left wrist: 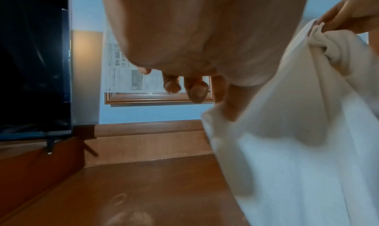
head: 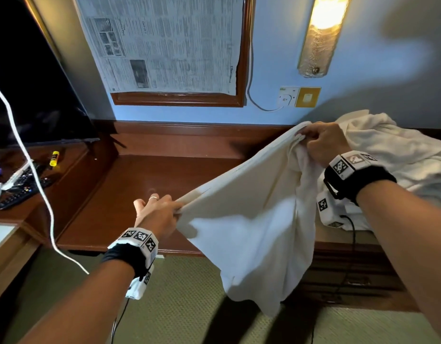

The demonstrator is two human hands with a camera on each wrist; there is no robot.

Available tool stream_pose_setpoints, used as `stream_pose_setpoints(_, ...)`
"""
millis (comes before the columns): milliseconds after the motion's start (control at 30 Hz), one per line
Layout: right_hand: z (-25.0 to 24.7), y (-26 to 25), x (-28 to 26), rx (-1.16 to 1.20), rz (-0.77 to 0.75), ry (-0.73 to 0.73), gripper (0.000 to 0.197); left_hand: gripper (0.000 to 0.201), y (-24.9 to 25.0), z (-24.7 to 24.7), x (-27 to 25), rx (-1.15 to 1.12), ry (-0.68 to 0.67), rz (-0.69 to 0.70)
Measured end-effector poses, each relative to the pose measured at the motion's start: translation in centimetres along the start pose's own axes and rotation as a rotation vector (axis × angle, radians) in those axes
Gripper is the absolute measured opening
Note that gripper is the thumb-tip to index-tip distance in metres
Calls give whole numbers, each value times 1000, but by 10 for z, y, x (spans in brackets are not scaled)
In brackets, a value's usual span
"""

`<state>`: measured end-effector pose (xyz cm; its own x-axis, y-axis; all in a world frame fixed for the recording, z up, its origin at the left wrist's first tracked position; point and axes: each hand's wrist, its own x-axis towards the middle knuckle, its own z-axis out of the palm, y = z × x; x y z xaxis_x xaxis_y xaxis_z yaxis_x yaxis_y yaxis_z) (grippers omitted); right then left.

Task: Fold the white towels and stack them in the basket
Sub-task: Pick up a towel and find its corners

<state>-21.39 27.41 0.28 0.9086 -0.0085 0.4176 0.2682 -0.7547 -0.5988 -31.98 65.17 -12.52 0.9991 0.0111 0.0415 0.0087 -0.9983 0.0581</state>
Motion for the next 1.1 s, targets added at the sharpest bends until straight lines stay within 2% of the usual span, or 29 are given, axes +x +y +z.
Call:
stream_pose_setpoints(167, -7, 1, 1, -35, 15, -9, 36, 37, 11, -20, 0, 172, -216, 31)
stream_pose_setpoints(233, -9, -1, -2, -40, 11, -17, 37, 62, 9, -23, 1, 144, -244, 15)
stream_pose_setpoints(300, -8, -8, -5, -9, -29, -8, 34, 88, 9, -21, 6, 28, -213, -45)
stream_pose_setpoints(333, -8, -14, -6, 12, -69, 2, 31, 90, 10, -18, 9, 13, -199, -61)
stream_pose_setpoints(433, -7, -30, -4, 14, -185, 53, 29, 71, 16, -1, 17, -111, -243, -57)
stream_pose_setpoints(467, -8, -35, -2, 10, -222, 80, 29, 69, 18, 5, 17, -225, -301, -30)
stream_pose_setpoints(533, -13, -42, 2, 30, -289, 118, 27, 78, 19, 15, 17, -537, -417, 20)
stream_pose_setpoints(600, -19, -49, 5, 53, -315, 131, 23, 66, 24, 19, 18, -732, -434, 29)
stream_pose_setpoints(633, -21, -53, 5, 59, -324, 129, 21, 55, 30, 17, 19, -749, -390, 49)
stream_pose_setpoints(733, -22, -67, 6, 72, -340, 119, 19, 32, 58, -4, 25, -719, -79, 98)
stream_pose_setpoints(800, -21, -75, 7, 59, -300, 116, 20, 21, 86, -26, 28, -783, 59, 162)
stream_pose_setpoints(900, -19, -88, 7, 21, -254, 95, 21, 26, 129, -48, 28, -893, 181, 271)
stream_pose_setpoints(1100, -20, -109, 1, -36, -252, 47, 25, 29, 165, -63, 27, -913, 394, 156)
